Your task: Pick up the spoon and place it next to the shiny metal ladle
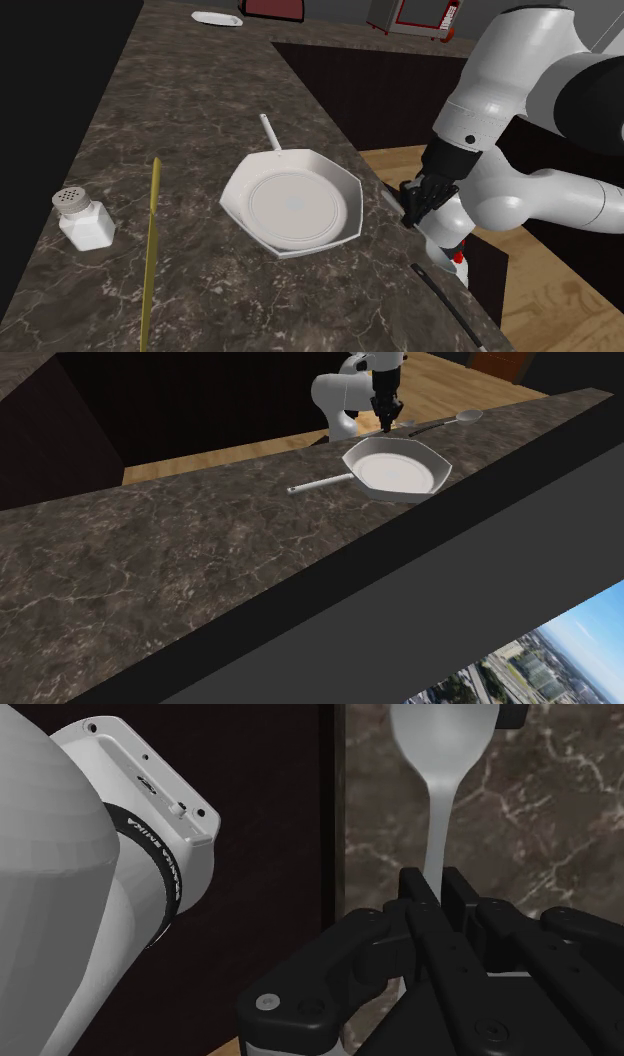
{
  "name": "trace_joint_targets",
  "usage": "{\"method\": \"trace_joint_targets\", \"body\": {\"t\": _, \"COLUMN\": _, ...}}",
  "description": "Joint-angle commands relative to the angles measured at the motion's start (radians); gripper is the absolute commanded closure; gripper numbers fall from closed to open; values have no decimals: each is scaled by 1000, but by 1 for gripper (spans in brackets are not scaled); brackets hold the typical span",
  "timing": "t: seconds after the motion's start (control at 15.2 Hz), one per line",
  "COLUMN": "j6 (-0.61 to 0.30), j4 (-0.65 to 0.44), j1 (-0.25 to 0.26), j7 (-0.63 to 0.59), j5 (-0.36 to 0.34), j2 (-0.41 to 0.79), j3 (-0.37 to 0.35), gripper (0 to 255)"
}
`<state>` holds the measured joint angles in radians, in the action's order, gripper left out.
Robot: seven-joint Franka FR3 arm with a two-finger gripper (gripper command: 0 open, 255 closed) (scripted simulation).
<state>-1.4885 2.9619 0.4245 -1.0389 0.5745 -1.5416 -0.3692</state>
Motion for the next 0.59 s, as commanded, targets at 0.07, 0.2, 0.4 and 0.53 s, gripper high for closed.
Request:
{"method": "trace_joint_targets", "body": {"t": 0.07, "j6": 0, "j4": 0, "j1": 0, "j7": 0, "j5": 0, "j2": 0, "j3": 0, "gripper": 0}}
{"method": "trace_joint_targets", "body": {"t": 0.2, "j6": 0, "j4": 0, "j1": 0, "j7": 0, "j5": 0, "j2": 0, "j3": 0, "gripper": 0}}
{"method": "trace_joint_targets", "body": {"t": 0.4, "j6": 0, "j4": 0, "j1": 0, "j7": 0, "j5": 0, "j2": 0, "j3": 0, "gripper": 0}}
{"method": "trace_joint_targets", "body": {"t": 0.53, "j6": 41, "j4": -68, "j1": -27, "j7": 6, "j5": -48, "j2": 29, "j3": 51, "gripper": 0}}
